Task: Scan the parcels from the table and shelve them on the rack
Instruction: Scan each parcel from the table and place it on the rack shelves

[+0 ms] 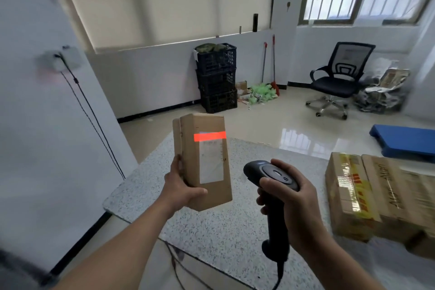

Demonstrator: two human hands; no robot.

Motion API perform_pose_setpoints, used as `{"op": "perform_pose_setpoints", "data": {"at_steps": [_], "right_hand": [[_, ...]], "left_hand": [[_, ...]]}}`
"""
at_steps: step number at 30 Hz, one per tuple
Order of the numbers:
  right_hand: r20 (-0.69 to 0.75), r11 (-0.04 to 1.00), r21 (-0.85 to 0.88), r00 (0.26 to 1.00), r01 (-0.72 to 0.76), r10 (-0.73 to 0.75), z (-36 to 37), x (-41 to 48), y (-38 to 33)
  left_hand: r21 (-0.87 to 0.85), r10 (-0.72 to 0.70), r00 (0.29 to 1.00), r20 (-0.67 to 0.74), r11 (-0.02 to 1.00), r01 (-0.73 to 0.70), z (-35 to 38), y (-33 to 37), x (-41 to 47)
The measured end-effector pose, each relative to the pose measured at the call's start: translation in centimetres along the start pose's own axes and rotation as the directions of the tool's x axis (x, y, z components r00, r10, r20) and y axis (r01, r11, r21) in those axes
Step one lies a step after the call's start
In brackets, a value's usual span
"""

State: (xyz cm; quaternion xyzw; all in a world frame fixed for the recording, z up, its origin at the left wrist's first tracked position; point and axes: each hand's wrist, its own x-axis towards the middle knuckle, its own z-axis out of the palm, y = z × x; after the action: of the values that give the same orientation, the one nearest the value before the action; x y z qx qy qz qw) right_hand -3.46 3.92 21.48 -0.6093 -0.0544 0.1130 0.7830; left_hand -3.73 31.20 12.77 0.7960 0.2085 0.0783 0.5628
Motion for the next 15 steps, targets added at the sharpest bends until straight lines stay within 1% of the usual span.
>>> {"op": "perform_pose_setpoints", "data": {"at_steps": [5,15], "right_hand": [[0.052,1.000,0.007,0.998,0.021,-0.021,-0.5,-1.4,-1.5],[0.109,1.000,0.013,0.994,0.025,-0.026,-1.0,-3.4,-3.5]], "left_hand": [[-0.042,0.068,0.996,-0.052,0.997,-0.070,0.1,2.1,-2.0],[-0.119,0.056,0.996,-0.066,0.991,-0.064,-1.3,4.5,-5.5]]}}
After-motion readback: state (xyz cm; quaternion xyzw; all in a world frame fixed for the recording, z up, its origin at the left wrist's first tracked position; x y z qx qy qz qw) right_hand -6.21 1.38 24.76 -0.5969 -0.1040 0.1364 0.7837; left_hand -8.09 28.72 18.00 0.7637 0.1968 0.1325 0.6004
